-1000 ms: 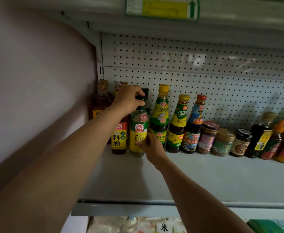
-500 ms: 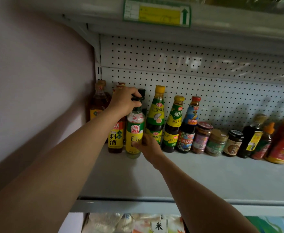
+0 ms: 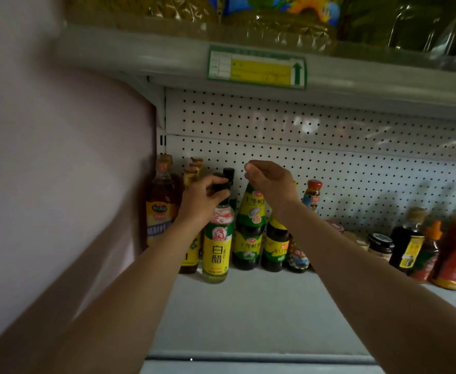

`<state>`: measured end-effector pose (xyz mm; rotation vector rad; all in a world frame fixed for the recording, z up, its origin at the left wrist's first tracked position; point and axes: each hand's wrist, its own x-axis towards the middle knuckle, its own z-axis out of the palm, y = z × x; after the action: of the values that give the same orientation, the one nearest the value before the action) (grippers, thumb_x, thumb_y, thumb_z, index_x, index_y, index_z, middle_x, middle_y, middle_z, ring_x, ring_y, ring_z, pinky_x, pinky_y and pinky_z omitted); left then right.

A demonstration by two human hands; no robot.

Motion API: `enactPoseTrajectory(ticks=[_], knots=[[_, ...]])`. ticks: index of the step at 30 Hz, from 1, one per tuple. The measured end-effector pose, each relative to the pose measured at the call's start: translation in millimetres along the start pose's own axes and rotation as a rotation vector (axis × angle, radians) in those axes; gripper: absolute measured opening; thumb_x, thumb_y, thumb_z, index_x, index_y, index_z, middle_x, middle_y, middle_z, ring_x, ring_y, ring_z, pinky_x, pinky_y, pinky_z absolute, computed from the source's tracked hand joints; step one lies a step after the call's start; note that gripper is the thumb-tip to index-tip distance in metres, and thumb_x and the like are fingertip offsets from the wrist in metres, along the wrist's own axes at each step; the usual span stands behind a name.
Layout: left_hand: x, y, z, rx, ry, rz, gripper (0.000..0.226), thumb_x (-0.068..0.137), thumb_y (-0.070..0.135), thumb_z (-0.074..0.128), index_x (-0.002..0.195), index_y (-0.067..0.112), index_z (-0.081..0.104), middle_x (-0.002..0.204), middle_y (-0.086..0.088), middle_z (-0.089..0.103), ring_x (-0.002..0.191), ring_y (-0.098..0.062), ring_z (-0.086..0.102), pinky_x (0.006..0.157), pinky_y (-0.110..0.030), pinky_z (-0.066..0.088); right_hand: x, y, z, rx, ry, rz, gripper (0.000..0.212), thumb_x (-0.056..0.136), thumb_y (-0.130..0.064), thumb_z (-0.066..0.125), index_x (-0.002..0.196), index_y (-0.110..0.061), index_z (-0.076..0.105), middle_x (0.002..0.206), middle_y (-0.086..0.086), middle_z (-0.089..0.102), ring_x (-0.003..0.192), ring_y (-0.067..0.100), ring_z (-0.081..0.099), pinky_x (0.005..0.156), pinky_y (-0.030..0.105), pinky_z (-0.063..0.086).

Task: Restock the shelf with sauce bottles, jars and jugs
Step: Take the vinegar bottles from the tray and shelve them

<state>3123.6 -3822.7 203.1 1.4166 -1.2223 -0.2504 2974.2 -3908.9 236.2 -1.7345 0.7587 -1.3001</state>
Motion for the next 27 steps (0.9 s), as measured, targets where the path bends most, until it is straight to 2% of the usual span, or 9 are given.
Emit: enactPoseTrajectory(ticks=[3, 8, 12, 16, 20, 22, 24, 26, 27], knots=[[-2.2, -4.5, 4.9, -0.006, 0.034, 0.012, 0.037, 0.081, 0.028, 0.079, 0.115, 0.030, 0.066, 0.114, 0.010, 0.067, 0.105, -0.010, 0.064, 0.090, -0.031, 0.053, 21.7, -12.0, 1.9, -0.072, -0.018, 0.013, 0.037, 0.085, -0.042, 0.078, 0.111, -0.017, 0.075, 0.098, 0.000, 0.077, 0.096, 0.017, 0.073, 0.087, 0.040, 0.061], [-8.2, -17.1, 14.4, -0.049, 0.061, 0.043, 0.041, 0.085, 0.020, 0.073, 0.123, 0.030, 0.061, 0.112, 0.005, 0.072, 0.100, -0.007, 0.068, 0.090, -0.037, 0.056, 52.0, -31.6, 12.4, -0.217, -0.078, 0.044, 0.020, 0.085, -0.040, 0.079, 0.090, -0.021, 0.074, 0.096, -0.001, 0.078, 0.085, 0.011, 0.075, 0.092, 0.037, 0.059], [-14.1, -21.1, 23.8, -0.099, 0.161, -0.005, 0.044, 0.083, 0.024, 0.074, 0.121, 0.025, 0.053, 0.100, 0.013, 0.072, 0.088, 0.005, 0.065, 0.076, -0.009, 0.048, 68.3, -48.4, 19.5, -0.325, -0.065, 0.034, 0.025, 0.087, -0.035, 0.078, 0.089, -0.011, 0.074, 0.095, 0.004, 0.077, 0.076, 0.013, 0.076, 0.084, 0.030, 0.061], [-14.0, -27.6, 32.5, -0.133, 0.231, -0.004, 0.035, 0.083, 0.022, 0.077, 0.105, 0.013, 0.052, 0.090, 0.009, 0.071, 0.084, 0.002, 0.067, 0.070, -0.012, 0.051, 82.3, -52.8, 27.5, -0.422, -0.127, 0.034, 0.032, 0.084, -0.037, 0.080, 0.096, -0.008, 0.074, 0.089, 0.004, 0.076, 0.067, 0.006, 0.073, 0.066, 0.015, 0.058], [-12.7, -28.0, 36.4, -0.160, 0.233, -0.009, 0.029, 0.086, 0.020, 0.073, 0.104, 0.015, 0.051, 0.093, 0.008, 0.071, 0.080, 0.007, 0.066, 0.067, -0.013, 0.053, 94.3, -60.5, 44.9, -0.611, -0.217, 0.014, 0.047, 0.088, -0.048, 0.073, 0.094, -0.001, 0.077, 0.077, 0.006, 0.071, 0.074, 0.016, 0.068, 0.079, 0.028, 0.058], [-12.7, -27.8, 36.8, -0.153, 0.231, -0.012, 0.027, 0.086, 0.020, 0.072, 0.104, 0.016, 0.051, 0.091, 0.011, 0.069, 0.076, 0.013, 0.064, 0.065, -0.011, 0.052, 99.2, -62.5, 55.9, -0.662, -0.258, 0.034, 0.052, 0.090, -0.051, 0.069, 0.075, -0.001, 0.071, 0.067, 0.007, 0.062, 0.064, 0.020, 0.060, 0.070, 0.030, 0.055], [-12.9, -27.8, 36.3, -0.145, 0.224, -0.010, 0.026, 0.087, 0.019, 0.071, 0.103, 0.017, 0.051, 0.091, 0.012, 0.068, 0.074, 0.015, 0.062, 0.064, -0.009, 0.050, 100.1, -60.7, 64.3, -0.714, -0.286, 0.081, 0.057, 0.095, -0.053, 0.060, 0.059, -0.010, 0.050, 0.059, 0.004, 0.047, 0.053, 0.017, 0.046, 0.062, 0.028, 0.044], [-13.5, -27.7, 34.9, -0.134, 0.223, -0.001, 0.025, 0.087, 0.018, 0.071, 0.103, 0.016, 0.051, 0.091, 0.010, 0.069, 0.073, 0.016, 0.062, 0.061, -0.008, 0.049, 99.8, -55.4, 70.0, -0.733, -0.333, 0.165, 0.059, 0.101, -0.058, 0.043, 0.082, -0.004, 0.058, 0.073, 0.007, 0.053, 0.063, 0.018, 0.050, 0.067, 0.028, 0.042], [-13.6, -27.9, 34.1, -0.135, 0.223, 0.002, 0.025, 0.087, 0.018, 0.071, 0.102, 0.016, 0.051, 0.091, 0.009, 0.070, 0.074, 0.014, 0.063, 0.061, -0.008, 0.050, 99.5, -52.2, 71.6, -0.702, -0.361, 0.209, 0.066, 0.103, -0.059, 0.035, 0.112, 0.001, 0.061, 0.097, 0.014, 0.062, 0.080, 0.023, 0.057, 0.074, 0.029, 0.045]])
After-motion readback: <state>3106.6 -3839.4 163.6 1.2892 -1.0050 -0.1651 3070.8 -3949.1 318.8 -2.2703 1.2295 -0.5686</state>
